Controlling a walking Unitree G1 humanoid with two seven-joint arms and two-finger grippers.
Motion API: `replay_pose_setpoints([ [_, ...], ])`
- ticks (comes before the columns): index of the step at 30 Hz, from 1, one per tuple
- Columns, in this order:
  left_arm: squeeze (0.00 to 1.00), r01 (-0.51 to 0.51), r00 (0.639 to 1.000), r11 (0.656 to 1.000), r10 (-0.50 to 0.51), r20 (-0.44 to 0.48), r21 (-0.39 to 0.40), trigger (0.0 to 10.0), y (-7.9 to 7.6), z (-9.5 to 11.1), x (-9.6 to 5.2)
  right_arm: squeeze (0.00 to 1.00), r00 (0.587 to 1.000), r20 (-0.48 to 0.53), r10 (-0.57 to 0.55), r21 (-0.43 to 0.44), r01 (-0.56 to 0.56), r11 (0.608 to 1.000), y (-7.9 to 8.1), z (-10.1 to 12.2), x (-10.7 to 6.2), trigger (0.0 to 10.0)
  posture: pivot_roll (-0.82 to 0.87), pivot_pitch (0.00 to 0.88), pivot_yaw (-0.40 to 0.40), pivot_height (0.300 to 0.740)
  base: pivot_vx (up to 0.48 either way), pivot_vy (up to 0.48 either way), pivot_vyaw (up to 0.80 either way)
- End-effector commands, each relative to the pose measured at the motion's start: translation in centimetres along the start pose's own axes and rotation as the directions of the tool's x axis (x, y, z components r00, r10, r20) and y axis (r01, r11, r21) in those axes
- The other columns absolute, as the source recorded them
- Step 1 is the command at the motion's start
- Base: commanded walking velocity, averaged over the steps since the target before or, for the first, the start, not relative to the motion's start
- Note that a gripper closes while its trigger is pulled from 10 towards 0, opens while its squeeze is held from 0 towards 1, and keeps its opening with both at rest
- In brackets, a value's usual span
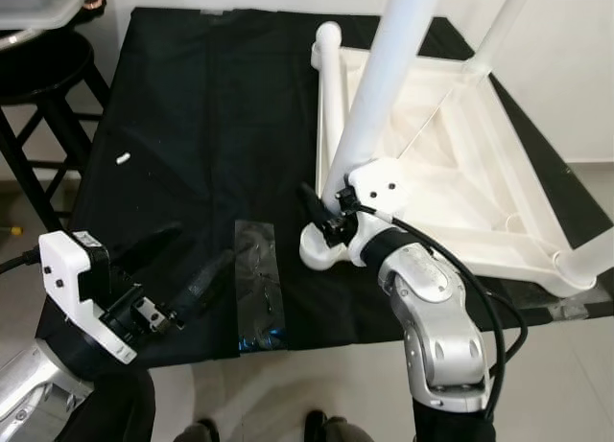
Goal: Building children table
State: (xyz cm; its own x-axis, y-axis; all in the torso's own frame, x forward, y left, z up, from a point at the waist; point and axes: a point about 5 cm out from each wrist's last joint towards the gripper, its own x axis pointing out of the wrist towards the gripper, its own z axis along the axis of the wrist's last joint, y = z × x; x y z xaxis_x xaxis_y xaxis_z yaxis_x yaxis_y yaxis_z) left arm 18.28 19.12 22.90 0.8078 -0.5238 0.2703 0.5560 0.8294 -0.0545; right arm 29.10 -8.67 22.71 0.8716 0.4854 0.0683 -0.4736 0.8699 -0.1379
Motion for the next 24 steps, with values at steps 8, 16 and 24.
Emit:
replay_pose_setpoints([
  [8,0.00,0.009,1.000,1.000,-0.009,-0.002,0.008,10.0,-0.7,0.1,-0.1,0.64,0.758,0.017,0.652,-0.178,-0.639,0.748,-3.3,3.8,1.3,10.0,0.07,0.315,-0.149,0.740,0.000,0.000,0.00],
  [16,0.00,-0.005,1.000,1.000,0.005,-0.007,0.010,10.0,-1.1,0.4,-0.7,0.00,0.615,-0.033,0.788,-0.267,-0.766,0.586,-5.3,6.8,5.2,10.0,0.10,0.338,-0.155,0.740,0.000,0.000,0.00],
  [24,0.00,-0.012,1.000,1.000,0.012,-0.014,0.008,10.0,-1.4,0.5,-1.0,0.00,0.458,0.032,0.888,-0.270,-0.852,0.449,-5.1,9.1,5.9,0.0,0.13,0.353,-0.160,0.740,0.000,0.000,0.00],
])
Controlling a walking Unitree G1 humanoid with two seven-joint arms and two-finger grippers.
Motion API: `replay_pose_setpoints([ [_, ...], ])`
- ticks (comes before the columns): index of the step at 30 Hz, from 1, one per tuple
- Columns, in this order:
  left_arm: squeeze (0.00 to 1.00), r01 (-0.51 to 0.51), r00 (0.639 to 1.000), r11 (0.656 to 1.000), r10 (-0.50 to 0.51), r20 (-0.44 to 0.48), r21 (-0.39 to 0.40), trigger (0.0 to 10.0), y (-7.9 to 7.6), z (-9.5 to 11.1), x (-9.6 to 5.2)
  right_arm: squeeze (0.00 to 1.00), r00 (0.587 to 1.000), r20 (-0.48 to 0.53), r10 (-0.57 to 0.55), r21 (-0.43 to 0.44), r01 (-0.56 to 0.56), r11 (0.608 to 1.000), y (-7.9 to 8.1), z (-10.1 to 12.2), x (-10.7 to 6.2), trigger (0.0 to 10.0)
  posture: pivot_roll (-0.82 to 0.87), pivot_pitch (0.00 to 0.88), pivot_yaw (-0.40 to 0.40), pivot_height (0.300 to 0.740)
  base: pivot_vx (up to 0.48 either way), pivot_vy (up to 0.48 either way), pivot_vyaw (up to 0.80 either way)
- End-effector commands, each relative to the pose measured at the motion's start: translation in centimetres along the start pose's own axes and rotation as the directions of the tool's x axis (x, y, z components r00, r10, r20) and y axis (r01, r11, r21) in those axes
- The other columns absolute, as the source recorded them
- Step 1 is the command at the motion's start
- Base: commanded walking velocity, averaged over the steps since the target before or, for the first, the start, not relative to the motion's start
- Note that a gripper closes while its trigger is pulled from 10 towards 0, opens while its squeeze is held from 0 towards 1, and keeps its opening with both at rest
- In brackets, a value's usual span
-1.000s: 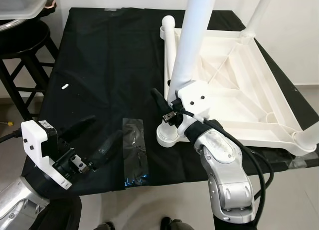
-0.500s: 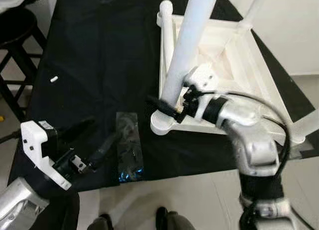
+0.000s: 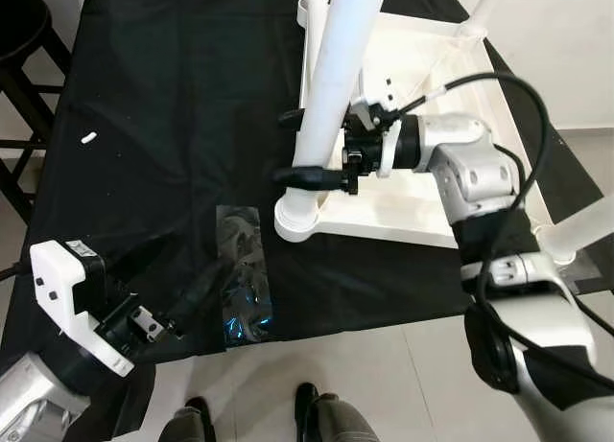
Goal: Building children table
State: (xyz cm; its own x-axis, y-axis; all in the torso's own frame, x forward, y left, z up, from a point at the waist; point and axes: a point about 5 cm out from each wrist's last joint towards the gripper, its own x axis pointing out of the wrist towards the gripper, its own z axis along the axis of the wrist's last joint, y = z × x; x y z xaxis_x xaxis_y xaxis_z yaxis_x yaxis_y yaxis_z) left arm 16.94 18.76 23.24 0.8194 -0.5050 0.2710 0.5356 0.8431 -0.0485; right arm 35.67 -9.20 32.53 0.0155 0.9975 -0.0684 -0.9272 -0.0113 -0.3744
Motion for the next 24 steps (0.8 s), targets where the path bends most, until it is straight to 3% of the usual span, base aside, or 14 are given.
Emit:
replay_pose_setpoints([
  [1,0.00,0.010,1.000,1.000,-0.010,-0.016,-0.004,10.0,-0.4,0.0,-0.3,0.00,0.998,0.025,0.056,-0.018,-0.056,0.998,0.0,0.4,-0.4,0.0,0.12,0.351,-0.161,0.740,0.000,0.000,0.00],
  [8,0.00,0.008,1.000,1.000,-0.008,-0.016,-0.008,10.0,-0.4,0.0,-0.2,0.00,0.994,0.029,0.101,-0.020,-0.100,0.995,-0.1,0.0,-1.0,0.0,0.11,0.338,-0.160,0.740,0.000,0.000,0.00],
  [11,0.00,0.008,1.000,1.000,-0.008,-0.013,-0.009,10.0,-0.4,-0.2,-0.2,0.00,0.997,0.018,0.075,-0.004,-0.075,0.997,1.6,-1.6,-2.0,0.0,0.10,0.325,-0.164,0.740,0.000,0.000,0.00],
  [14,0.00,0.007,1.000,1.000,-0.007,-0.013,-0.010,10.0,-0.4,-0.2,-0.2,0.00,0.998,0.015,0.063,0.001,-0.063,0.998,2.0,-2.0,-2.2,0.0,0.10,0.325,-0.164,0.740,0.000,0.000,0.00],
  [15,0.00,0.006,1.000,1.000,-0.006,-0.012,-0.010,10.0,-0.3,-0.2,-0.2,0.00,1.000,0.010,0.010,0.013,-0.010,1.000,2.7,-2.9,-2.2,0.0,0.08,0.317,-0.170,0.740,0.000,0.000,0.00],
  [16,0.00,0.006,1.000,1.000,-0.006,-0.011,-0.010,10.0,-0.3,-0.2,-0.1,0.00,0.993,-0.021,-0.119,0.064,0.120,0.991,3.8,-4.4,-1.5,0.0,0.08,0.314,-0.169,0.740,0.000,0.000,0.00],
  [17,0.00,0.006,1.000,1.000,-0.006,-0.011,-0.010,10.0,-0.3,-0.2,-0.1,0.00,0.993,-0.021,-0.119,0.064,0.120,0.991,3.8,-4.4,-1.5,0.0,0.08,0.314,-0.169,0.740,0.000,0.000,0.00],
  [18,0.00,0.005,1.000,1.000,-0.005,-0.013,-0.009,10.0,0.1,-0.3,-0.1,0.00,0.652,-0.301,-0.696,-0.002,0.729,0.684,5.4,-8.6,-0.6,0.0,0.07,0.311,-0.152,0.740,0.000,0.000,0.00],
  [19,0.00,0.005,1.000,1.000,-0.005,-0.013,-0.009,10.0,0.1,-0.3,-0.1,0.00,0.652,-0.301,-0.696,-0.002,0.729,0.684,5.4,-8.6,-0.6,0.0,0.07,0.311,-0.152,0.740,0.000,0.000,0.00],
  [20,0.00,0.005,1.000,1.000,-0.005,-0.014,-0.008,10.0,0.3,-0.3,-0.1,0.00,0.401,-0.383,-0.832,-0.063,0.887,0.457,7.8,-9.6,-1.6,0.0,0.05,0.313,-0.149,0.740,0.000,0.000,0.00],
  [21,0.00,0.006,1.000,1.000,-0.007,-0.014,-0.008,10.0,0.4,-0.3,0.0,0.00,0.371,-0.444,-0.815,-0.060,0.896,0.440,10.3,-10.1,-1.2,0.0,0.05,0.312,-0.146,0.740,0.000,0.000,0.00],
  [22,0.00,0.013,1.000,1.000,-0.013,-0.014,-0.010,10.0,0.6,-0.4,0.2,0.00,0.392,-0.456,-0.799,-0.048,0.885,0.462,12.1,-10.0,-0.5,0.0,0.05,0.315,-0.138,0.740,0.000,0.000,0.00],
  [23,0.00,0.013,1.000,1.000,-0.013,-0.014,-0.010,10.0,0.6,-0.4,0.2,0.00,0.392,-0.456,-0.799,-0.048,0.885,0.462,12.1,-10.0,-0.5,0.0,0.05,0.315,-0.138,0.740,0.000,0.000,0.00],
  [24,0.00,0.022,1.000,1.000,-0.022,-0.015,-0.013,10.0,0.8,-0.5,0.4,0.00,0.442,-0.455,-0.773,0.003,0.869,0.495,13.0,-10.0,0.7,0.0,0.04,0.297,-0.123,0.740,0.000,0.000,0.00],
])
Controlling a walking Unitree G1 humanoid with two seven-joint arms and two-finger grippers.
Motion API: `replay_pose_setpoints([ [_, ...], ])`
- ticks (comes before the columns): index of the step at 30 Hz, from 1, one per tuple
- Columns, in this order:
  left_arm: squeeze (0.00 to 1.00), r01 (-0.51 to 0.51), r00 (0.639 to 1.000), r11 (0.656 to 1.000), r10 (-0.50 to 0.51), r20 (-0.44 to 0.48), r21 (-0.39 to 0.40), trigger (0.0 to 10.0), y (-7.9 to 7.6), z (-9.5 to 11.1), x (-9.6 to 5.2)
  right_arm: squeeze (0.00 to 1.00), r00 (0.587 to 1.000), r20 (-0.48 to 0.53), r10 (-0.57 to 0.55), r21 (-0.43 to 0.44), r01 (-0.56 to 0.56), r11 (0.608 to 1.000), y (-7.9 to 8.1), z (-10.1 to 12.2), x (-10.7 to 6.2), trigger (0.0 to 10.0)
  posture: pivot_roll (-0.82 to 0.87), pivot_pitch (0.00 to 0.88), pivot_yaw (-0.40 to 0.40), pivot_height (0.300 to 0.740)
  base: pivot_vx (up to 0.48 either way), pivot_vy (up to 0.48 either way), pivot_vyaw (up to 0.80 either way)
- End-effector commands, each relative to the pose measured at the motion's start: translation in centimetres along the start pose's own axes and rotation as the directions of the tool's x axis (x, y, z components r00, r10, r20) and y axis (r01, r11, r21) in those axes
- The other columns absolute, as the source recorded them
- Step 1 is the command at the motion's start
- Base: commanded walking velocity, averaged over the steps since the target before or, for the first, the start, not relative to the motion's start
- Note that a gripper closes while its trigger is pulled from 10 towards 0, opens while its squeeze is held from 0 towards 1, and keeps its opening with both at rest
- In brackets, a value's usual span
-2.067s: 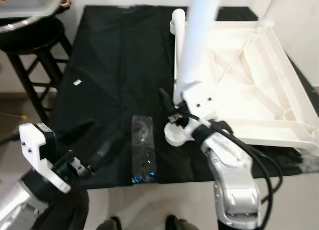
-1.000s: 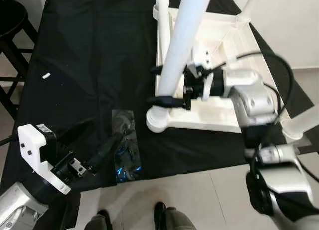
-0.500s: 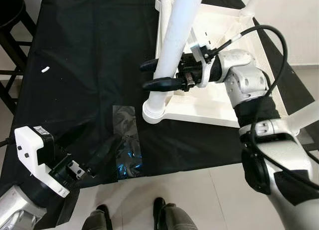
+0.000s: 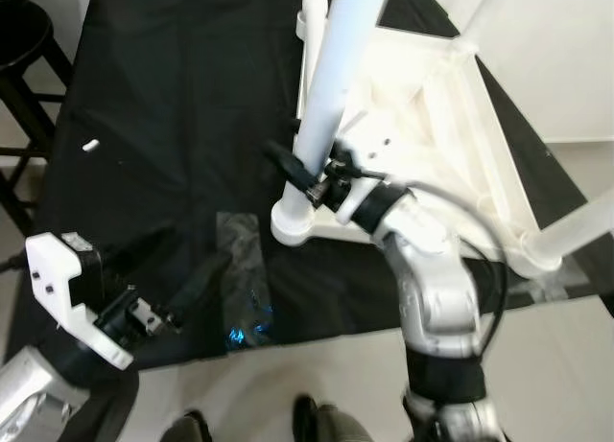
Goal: Building children table
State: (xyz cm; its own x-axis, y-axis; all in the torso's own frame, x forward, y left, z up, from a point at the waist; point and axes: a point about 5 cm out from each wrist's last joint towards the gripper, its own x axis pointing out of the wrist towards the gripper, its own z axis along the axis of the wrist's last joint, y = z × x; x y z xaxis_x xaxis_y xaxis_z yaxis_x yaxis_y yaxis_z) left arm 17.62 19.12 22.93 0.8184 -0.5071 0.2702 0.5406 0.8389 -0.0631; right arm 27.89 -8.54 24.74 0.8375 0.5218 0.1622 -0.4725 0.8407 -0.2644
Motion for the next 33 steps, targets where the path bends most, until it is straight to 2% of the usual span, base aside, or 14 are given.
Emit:
replay_pose_setpoints([
  [1,0.00,0.021,1.000,1.000,-0.021,-0.014,0.002,10.0,0.2,-0.2,0.3,0.00,0.943,-0.330,-0.041,0.015,0.049,0.999,1.2,-5.9,-1.5,0.0,0.04,0.293,-0.122,0.740,0.000,0.000,0.00],
  [8,0.00,0.016,1.000,1.000,-0.016,-0.011,0.006,10.0,0.3,-0.4,0.5,0.00,0.954,-0.298,-0.022,0.043,0.037,0.998,1.1,-5.1,-0.2,0.7,0.05,0.277,-0.131,0.740,0.000,0.000,0.00],
  [9,0.00,0.015,1.000,1.000,-0.015,-0.010,0.006,10.0,0.3,-0.4,0.5,0.00,0.954,-0.300,-0.021,0.042,0.035,0.999,1.1,-5.1,-0.2,2.6,0.05,0.277,-0.131,0.740,0.000,0.000,0.00],
  [10,0.00,0.013,1.000,1.000,-0.013,-0.008,0.007,10.0,0.3,-0.4,0.5,0.00,0.952,-0.301,-0.046,0.052,0.065,0.997,1.3,-4.8,-0.3,10.0,0.05,0.277,-0.131,0.740,0.000,0.000,0.00],
  [13,0.00,0.012,1.000,1.000,-0.012,-0.007,0.008,10.0,0.4,-0.3,0.5,0.00,0.955,-0.290,-0.068,0.062,0.089,0.994,1.3,-4.3,-0.5,10.0,0.05,0.281,-0.133,0.740,0.000,0.000,0.00],
  [14,0.00,0.013,1.000,1.000,-0.013,-0.005,0.008,10.0,0.3,-0.3,0.5,0.82,0.961,-0.271,-0.063,0.071,0.085,0.994,0.9,-3.8,-0.4,10.0,0.05,0.282,-0.133,0.740,0.000,0.000,0.00],
  [15,0.00,0.013,1.000,1.000,-0.013,-0.005,0.008,10.0,0.3,-0.3,0.5,0.82,0.961,-0.271,-0.063,0.071,0.085,0.994,0.9,-3.8,-0.4,10.0,0.05,0.282,-0.133,0.740,0.000,0.000,0.00],
  [16,0.00,0.014,1.000,1.000,-0.014,-0.005,0.008,10.0,0.3,-0.3,0.5,1.00,0.965,-0.256,-0.058,0.077,0.080,0.994,0.5,-3.4,-0.2,10.0,0.05,0.284,-0.133,0.740,0.000,0.000,0.00],
  [20,0.00,0.016,1.000,1.000,-0.016,-0.004,0.008,10.0,0.3,-0.3,0.5,1.00,0.985,-0.170,0.042,0.096,-0.026,0.995,-0.1,-2.3,0.8,10.0,0.05,0.288,-0.136,0.740,0.000,0.000,0.00],
  [21,0.00,0.017,1.000,1.000,-0.017,-0.003,0.007,10.0,0.2,-0.3,0.6,1.00,0.977,-0.092,0.190,0.082,-0.183,0.980,-0.3,-1.4,1.4,10.0,0.06,0.292,-0.139,0.740,0.000,0.000,0.00],
  [27,0.00,0.018,1.000,1.000,-0.018,0.001,0.006,10.0,-0.1,-0.2,0.5,0.99,0.825,-0.017,0.565,-0.049,-0.565,0.824,-3.2,0.3,2.4,10.0,0.07,0.303,-0.152,0.740,0.000,0.000,0.00],
  [28,0.00,0.017,1.000,1.000,-0.017,0.002,0.006,10.0,-0.2,-0.2,0.5,0.00,0.784,-0.011,0.621,-0.058,-0.620,0.782,-4.0,0.6,2.8,10.0,0.08,0.308,-0.155,0.740,0.000,0.000,0.00],
  [31,0.00,0.010,1.000,1.000,-0.010,0.002,0.008,10.0,-0.4,0.0,0.2,0.00,0.670,0.016,0.742,-0.044,-0.741,0.670,-5.2,1.6,4.3,10.0,0.09,0.318,-0.154,0.740,0.000,0.000,0.00],
  [33,0.00,0.008,1.000,1.000,-0.008,0.001,0.008,10.0,-0.4,0.0,0.1,0.00,0.651,0.028,0.758,-0.042,-0.757,0.652,-5.4,1.9,4.9,10.0,0.10,0.323,-0.155,0.740,0.000,0.000,0.00],
])
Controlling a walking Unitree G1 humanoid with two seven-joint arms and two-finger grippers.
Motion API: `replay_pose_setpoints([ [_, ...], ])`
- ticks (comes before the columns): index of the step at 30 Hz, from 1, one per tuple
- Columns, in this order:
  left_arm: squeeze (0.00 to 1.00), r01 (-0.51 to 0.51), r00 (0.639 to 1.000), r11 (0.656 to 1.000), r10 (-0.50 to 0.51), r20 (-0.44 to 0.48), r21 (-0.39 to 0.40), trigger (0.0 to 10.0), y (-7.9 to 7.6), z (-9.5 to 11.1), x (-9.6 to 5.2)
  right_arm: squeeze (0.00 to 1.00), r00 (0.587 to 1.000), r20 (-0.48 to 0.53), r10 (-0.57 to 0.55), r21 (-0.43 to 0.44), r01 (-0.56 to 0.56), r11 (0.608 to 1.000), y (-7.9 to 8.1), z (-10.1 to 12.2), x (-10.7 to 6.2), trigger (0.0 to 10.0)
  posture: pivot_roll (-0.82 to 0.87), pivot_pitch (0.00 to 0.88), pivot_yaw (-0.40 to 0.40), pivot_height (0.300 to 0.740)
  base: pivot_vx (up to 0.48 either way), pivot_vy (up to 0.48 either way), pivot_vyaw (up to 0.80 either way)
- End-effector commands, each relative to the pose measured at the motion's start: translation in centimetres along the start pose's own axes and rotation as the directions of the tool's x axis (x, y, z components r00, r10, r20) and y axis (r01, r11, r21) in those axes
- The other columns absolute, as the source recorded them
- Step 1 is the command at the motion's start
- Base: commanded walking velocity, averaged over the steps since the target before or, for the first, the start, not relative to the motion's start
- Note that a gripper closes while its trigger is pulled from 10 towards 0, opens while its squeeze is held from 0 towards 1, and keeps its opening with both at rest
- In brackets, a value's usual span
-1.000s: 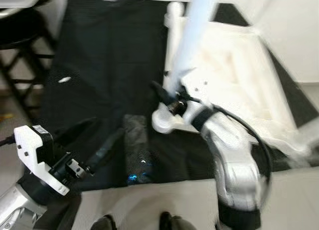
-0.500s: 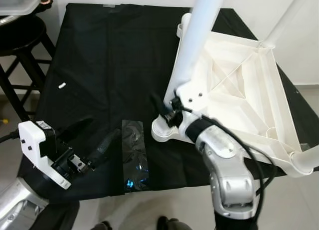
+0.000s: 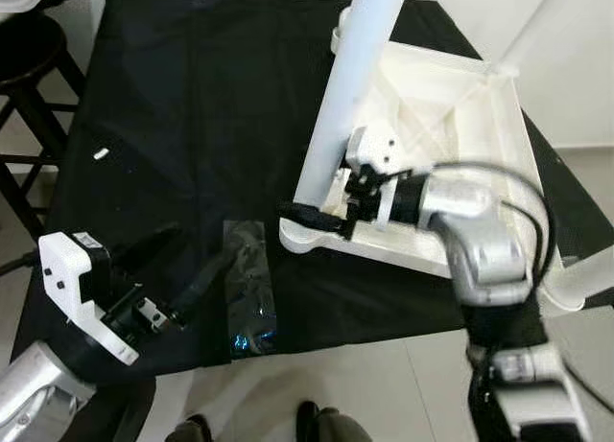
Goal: Building children table
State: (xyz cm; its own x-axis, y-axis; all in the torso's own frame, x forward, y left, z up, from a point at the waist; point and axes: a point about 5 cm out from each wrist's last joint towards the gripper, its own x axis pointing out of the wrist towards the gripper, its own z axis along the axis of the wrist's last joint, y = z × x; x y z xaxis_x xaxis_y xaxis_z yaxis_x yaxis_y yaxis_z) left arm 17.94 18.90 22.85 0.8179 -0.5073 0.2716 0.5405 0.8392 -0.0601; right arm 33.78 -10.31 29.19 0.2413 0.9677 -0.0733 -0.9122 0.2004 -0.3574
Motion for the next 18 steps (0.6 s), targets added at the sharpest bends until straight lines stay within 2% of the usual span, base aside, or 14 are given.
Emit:
replay_pose_setpoints([
  [1,0.00,0.006,1.000,1.000,-0.006,-0.003,0.006,10.0,-0.5,0.2,-0.4,0.00,0.996,0.045,0.075,0.019,-0.076,0.997,-0.7,0.0,0.5,10.0,0.11,0.330,-0.153,0.740,0.000,0.000,0.00],
  [5,0.00,0.003,1.000,1.000,-0.003,-0.009,0.007,10.0,-0.6,0.3,-0.6,0.00,0.993,0.073,0.095,0.003,-0.095,0.995,-1.8,0.9,1.1,10.0,0.12,0.334,-0.152,0.740,0.000,0.000,0.00],
  [6,0.00,0.003,1.000,1.000,-0.003,-0.011,0.006,10.0,-0.7,0.4,-0.7,0.00,0.991,0.083,0.106,-0.008,-0.105,0.994,-2.1,1.3,1.3,3.0,0.12,0.337,-0.151,0.740,0.000,0.000,0.00],
  [7,0.00,0.003,1.000,1.000,-0.003,-0.013,0.006,10.0,-0.7,0.4,-0.8,0.00,0.989,0.089,0.114,-0.015,-0.113,0.993,-2.3,1.5,1.3,3.0,0.12,0.337,-0.151,0.740,0.000,0.000,0.00],
  [8,0.00,0.003,1.000,1.000,-0.003,-0.015,0.006,10.0,-0.7,0.4,-0.8,0.00,0.985,0.103,0.139,-0.016,-0.138,0.990,-2.4,1.7,1.3,0.0,0.12,0.340,-0.149,0.740,0.000,0.000,0.00],
  [13,0.00,0.000,1.000,1.000,0.000,-0.021,0.005,10.0,-0.7,0.4,-0.9,0.00,0.964,0.130,0.230,-0.026,-0.228,0.973,-2.8,2.1,0.5,0.0,0.12,0.339,-0.146,0.740,0.000,0.000,0.00],
  [18,0.00,0.001,1.000,1.000,-0.001,-0.023,0.004,10.0,-0.6,0.3,-0.9,0.00,0.960,0.113,0.255,-0.035,-0.252,0.967,-2.8,1.5,0.2,0.0,0.12,0.334,-0.142,0.740,0.000,0.000,0.00],
])
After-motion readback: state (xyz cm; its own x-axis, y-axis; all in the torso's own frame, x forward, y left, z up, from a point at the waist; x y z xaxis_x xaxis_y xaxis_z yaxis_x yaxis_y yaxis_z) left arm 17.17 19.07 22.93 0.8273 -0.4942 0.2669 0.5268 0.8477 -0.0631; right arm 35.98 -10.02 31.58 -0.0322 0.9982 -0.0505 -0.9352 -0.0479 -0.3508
